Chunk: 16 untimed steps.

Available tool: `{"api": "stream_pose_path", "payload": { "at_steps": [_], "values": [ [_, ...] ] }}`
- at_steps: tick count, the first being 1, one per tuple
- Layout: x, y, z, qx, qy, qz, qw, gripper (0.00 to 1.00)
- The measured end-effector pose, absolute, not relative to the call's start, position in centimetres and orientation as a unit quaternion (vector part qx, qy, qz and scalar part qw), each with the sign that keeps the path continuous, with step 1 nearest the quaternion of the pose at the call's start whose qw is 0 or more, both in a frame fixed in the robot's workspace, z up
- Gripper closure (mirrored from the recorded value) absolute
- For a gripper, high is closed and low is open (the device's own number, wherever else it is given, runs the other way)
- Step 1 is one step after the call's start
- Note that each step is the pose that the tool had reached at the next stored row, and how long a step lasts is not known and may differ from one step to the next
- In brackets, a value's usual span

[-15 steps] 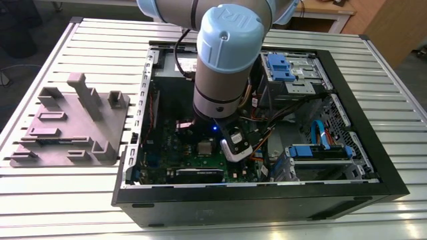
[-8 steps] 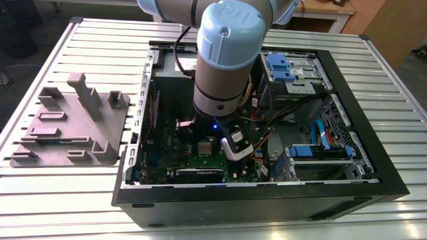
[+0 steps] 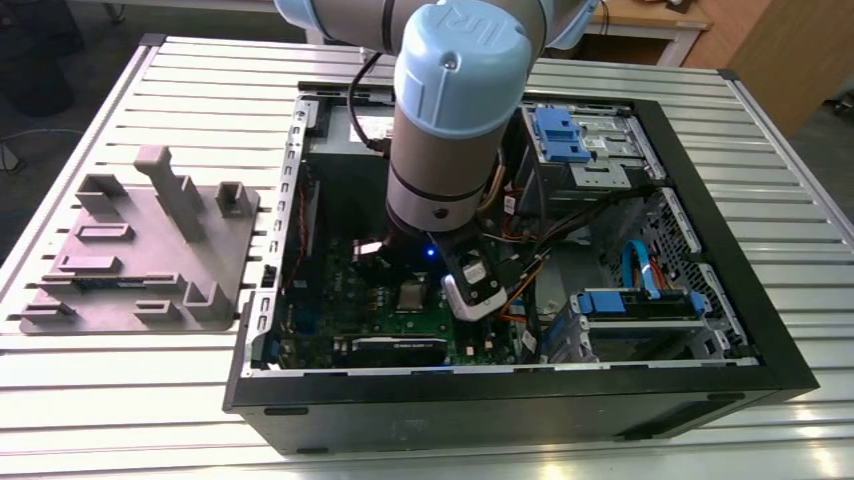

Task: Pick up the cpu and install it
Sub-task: 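Place the cpu into insertion slot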

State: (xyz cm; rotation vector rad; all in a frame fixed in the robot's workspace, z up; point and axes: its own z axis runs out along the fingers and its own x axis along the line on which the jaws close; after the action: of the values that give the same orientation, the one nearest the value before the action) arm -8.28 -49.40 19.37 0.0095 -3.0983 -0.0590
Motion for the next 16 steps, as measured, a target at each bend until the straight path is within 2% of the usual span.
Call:
{"api": "stream_pose_path", "payload": {
  "at_steps": [1, 16],
  "values": [
    [-8.28, -49.4, 19.39, 0.003, -1.0, -0.019, 0.021, 0.6],
    [-8.4, -49.4, 19.44, 0.003, -1.0, -0.019, 0.02, 0.59]
  ]
}}
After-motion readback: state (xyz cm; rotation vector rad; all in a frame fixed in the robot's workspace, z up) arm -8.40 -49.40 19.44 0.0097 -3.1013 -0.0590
